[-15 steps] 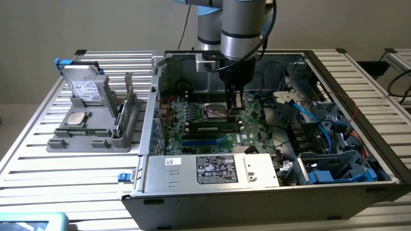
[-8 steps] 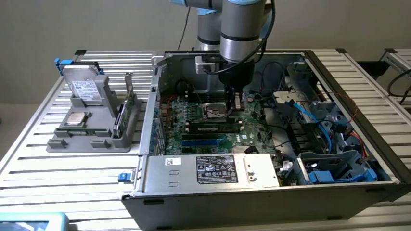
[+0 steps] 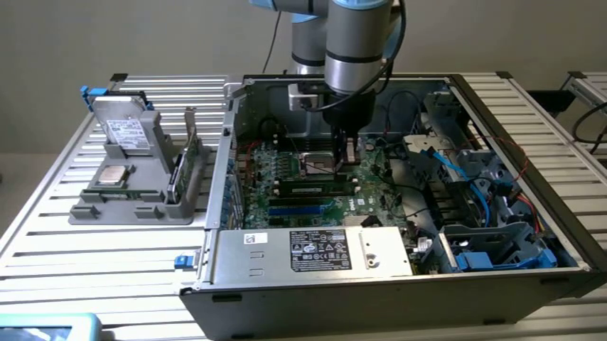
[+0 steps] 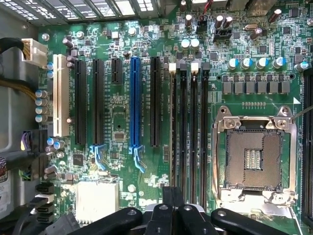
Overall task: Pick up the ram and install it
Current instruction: 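Press down the ram until it locks into place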
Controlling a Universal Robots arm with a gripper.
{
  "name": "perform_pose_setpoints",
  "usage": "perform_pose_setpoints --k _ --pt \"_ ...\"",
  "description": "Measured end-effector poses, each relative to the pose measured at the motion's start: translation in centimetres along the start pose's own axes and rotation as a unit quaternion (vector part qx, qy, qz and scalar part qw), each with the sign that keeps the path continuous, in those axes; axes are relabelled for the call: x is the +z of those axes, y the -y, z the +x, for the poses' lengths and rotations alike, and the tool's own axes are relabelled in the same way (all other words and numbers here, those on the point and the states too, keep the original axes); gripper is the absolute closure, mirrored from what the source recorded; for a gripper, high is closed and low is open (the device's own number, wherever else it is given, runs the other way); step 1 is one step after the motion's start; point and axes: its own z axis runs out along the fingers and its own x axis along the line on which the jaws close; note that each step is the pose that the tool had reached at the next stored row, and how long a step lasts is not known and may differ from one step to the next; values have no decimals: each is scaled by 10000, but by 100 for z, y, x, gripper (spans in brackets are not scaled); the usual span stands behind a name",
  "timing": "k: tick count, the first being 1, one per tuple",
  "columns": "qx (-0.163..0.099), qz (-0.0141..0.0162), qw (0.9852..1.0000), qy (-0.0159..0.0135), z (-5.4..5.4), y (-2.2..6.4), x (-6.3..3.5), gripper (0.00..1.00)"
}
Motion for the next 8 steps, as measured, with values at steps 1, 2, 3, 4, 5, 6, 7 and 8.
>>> perform_pose_setpoints --k 1,2,3,4,5,6,7,8 --pt "0 0 10000 2 0 0 5 89" --pt "0 0 10000 6 -2 0 10 89" --pt "0 0 10000 9 -2 0 15 89" --pt "0 0 10000 11 -3 0 20 89" --pt "0 0 10000 13 -4 0 25 89" --pt "0 0 10000 14 -4 0 29 89" --pt "0 0 10000 14 -4 0 32 89" --pt "0 0 10000 15 -5 0 37 89"
